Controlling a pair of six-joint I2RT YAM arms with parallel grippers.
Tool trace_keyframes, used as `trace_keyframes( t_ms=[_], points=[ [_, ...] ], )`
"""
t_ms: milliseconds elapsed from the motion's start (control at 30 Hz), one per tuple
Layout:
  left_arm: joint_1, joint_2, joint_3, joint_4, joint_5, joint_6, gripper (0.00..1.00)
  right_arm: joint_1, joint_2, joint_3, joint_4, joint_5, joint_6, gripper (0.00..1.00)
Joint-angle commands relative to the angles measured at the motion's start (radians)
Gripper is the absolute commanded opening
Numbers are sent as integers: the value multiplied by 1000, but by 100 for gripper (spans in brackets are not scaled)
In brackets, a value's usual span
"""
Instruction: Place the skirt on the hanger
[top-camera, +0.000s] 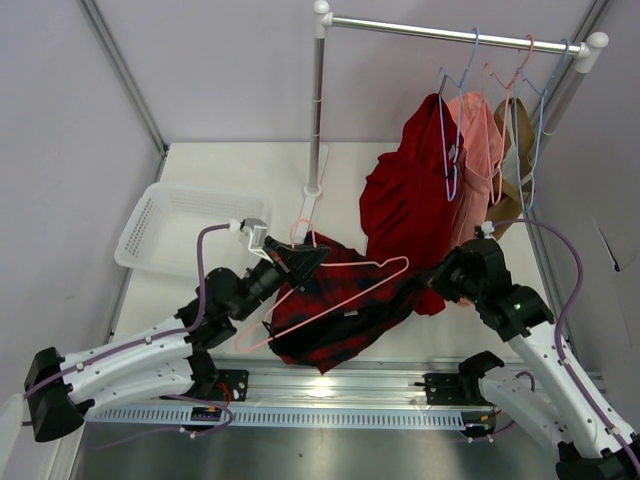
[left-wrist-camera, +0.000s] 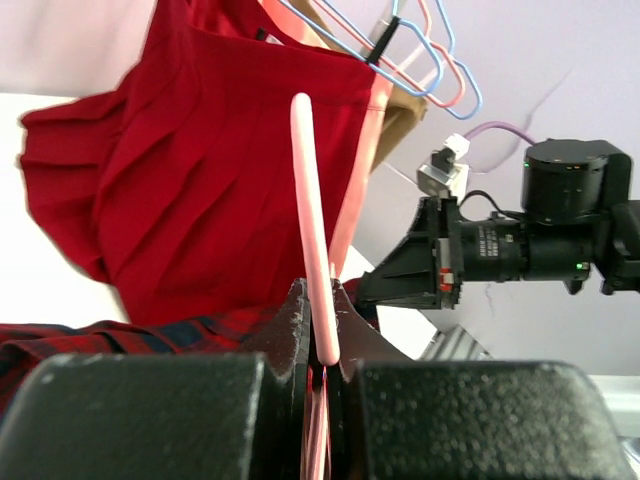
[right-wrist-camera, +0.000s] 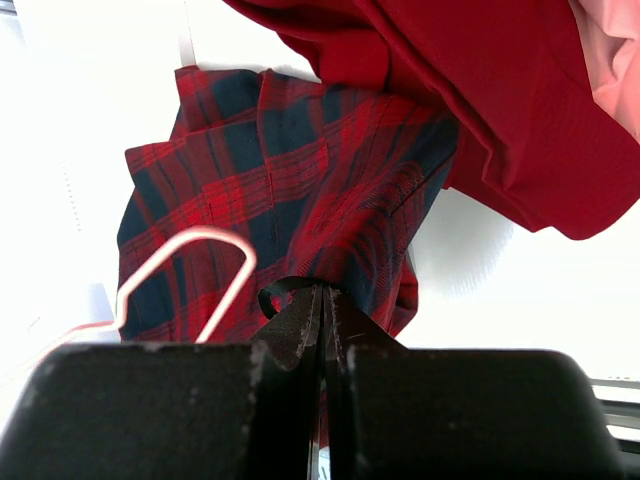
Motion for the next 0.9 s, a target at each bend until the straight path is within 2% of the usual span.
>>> trace_keyframes(
  t_ms=[0,267,567,867],
  points=[
    [-4,-9,11,7,-2,31,0,-8,-14,22,-1,21,-15,0],
    [-4,70,31,65,110,16,0,-9,-30,31,-4,20,-15,0],
    [-4,90,9,181,210,0,0,-9,-21,25,-11,21,-21,1],
    [-4,95,3,198,264,5,0,-11,-16,25,-28,46,-28,28]
  ],
)
